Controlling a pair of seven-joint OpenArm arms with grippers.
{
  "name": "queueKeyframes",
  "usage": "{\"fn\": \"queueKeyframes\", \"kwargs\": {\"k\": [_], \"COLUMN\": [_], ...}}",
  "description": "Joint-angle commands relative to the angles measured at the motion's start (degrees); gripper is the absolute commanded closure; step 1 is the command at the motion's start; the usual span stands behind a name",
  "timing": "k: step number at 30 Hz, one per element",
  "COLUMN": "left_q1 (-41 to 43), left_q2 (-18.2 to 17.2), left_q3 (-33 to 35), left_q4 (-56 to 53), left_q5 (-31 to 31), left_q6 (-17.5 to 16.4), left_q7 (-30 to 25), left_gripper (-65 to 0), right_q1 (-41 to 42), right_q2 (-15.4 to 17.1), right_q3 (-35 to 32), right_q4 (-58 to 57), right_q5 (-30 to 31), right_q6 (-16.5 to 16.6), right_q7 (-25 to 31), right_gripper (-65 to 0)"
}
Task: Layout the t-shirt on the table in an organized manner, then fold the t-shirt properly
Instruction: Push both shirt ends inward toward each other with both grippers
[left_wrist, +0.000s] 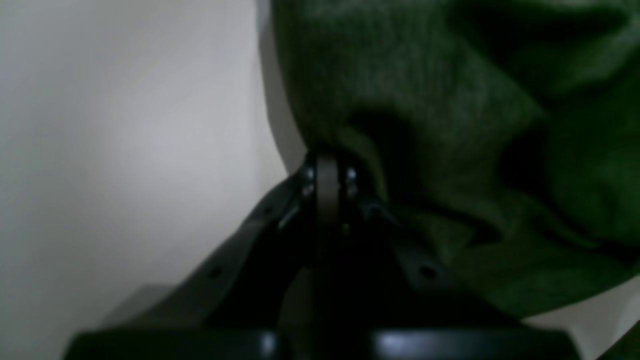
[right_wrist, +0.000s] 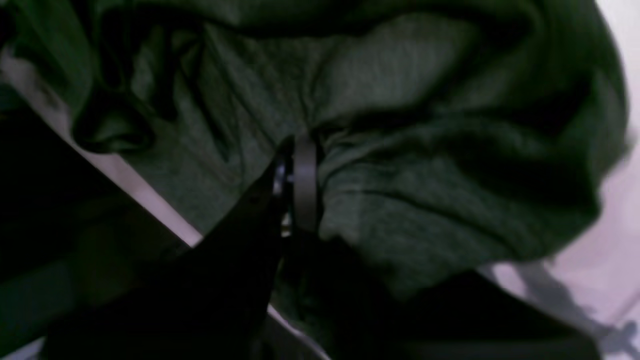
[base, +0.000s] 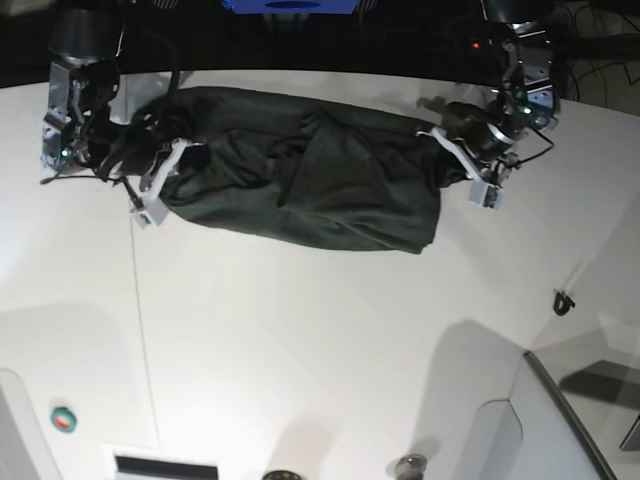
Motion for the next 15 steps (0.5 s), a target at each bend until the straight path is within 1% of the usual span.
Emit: {"fn": "queueKeyframes", "kwargs": {"k": [1,2,7,10,13,15], "left_q1": [-0.30,-0.30,0.13,0.13,-0.30,-0.48], "left_q2": [-0.17,0.36,0.88,0.88,0.97,0.97], "left_q3": [0.11,0.11,5.82,9.17,11.10,12.15], "left_q4": [1.04,1.13,1.04,1.04,1.04,1.04], "left_q5": [-0.14,-0.14,-0.14,-0.50,-0.58,-0.58], "left_q6": [0.28,0.28,0.55,1.34,2.39,2.48], "left_q7": [-0.50,-0.50,-0.50,-0.50,-0.50,-0.50], "left_gripper": [0.0,0.0,0.0,0.0,0.0,0.0], "right_q1": [0.87,0.52,-0.36,-0.36,-0.01,0.69], "right_q2": [0.33,0.33,0.85,2.00,2.09,2.09], "right_q3": [-0.69,-1.22,-6.67,-12.03,-17.57,-20.74], "right_q4": [2.69,4.71,14.91,19.22,21.24,21.77], "right_q5": [1.37,1.37,1.37,1.37,1.37,1.37], "right_q6": [0.01,-0.12,-13.92,-20.69,-27.64,-31.33], "right_q7": [0.91,0.91,0.91,0.91,0.91,0.91], "right_gripper": [-0.5,-0.5,-0.3,-0.3,-0.3,-0.3]}}
